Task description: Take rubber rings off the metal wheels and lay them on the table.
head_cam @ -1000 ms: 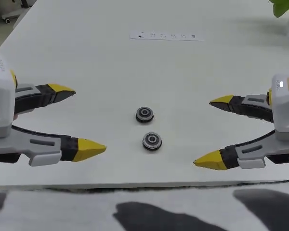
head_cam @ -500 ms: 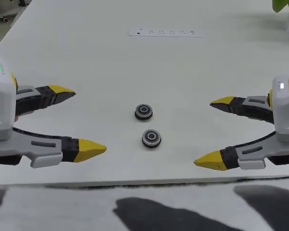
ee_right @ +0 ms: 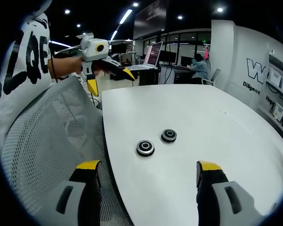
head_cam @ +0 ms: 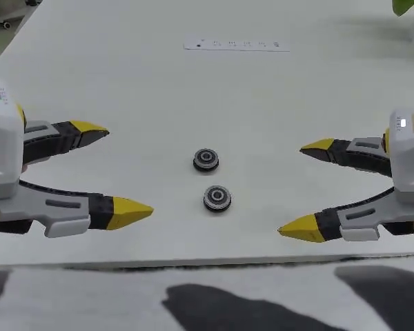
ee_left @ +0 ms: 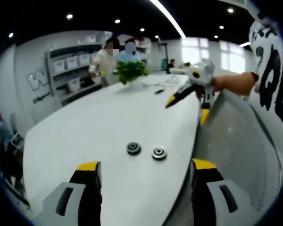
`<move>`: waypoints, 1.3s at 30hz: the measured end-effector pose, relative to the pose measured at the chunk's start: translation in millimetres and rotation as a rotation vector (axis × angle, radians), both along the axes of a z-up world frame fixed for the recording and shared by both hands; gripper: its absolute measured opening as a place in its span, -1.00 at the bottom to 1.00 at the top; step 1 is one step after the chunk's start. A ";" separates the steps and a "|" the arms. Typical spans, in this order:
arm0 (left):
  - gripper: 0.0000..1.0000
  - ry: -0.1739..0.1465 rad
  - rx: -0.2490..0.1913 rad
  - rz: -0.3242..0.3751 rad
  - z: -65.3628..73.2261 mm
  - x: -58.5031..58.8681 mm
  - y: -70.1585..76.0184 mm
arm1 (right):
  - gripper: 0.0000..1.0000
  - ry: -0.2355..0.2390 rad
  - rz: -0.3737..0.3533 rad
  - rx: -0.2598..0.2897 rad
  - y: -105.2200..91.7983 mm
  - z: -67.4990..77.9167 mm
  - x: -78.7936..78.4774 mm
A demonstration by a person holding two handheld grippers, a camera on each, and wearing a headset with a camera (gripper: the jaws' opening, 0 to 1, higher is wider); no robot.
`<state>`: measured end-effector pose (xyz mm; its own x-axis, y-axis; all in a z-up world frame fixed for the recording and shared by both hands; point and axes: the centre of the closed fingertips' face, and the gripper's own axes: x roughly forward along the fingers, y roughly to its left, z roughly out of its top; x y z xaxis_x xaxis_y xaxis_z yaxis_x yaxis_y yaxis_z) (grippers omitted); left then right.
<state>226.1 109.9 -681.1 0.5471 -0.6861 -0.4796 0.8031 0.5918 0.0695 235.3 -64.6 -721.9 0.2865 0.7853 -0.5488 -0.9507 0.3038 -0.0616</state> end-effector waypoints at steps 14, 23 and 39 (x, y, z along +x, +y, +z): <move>0.55 -0.002 0.011 -0.017 0.1 6.6 -1.1 | 0.48 -0.001 0.012 0.001 1.7 2.3 9.9; 0.54 -0.003 0.018 -0.035 0.9 9.9 -1.6 | 0.40 -0.005 0.031 -0.013 4.2 2.1 17.3; 0.47 -0.017 0.026 -0.076 4.8 18.1 -9.3 | 0.29 -0.015 0.058 -0.043 3.5 -2.1 25.9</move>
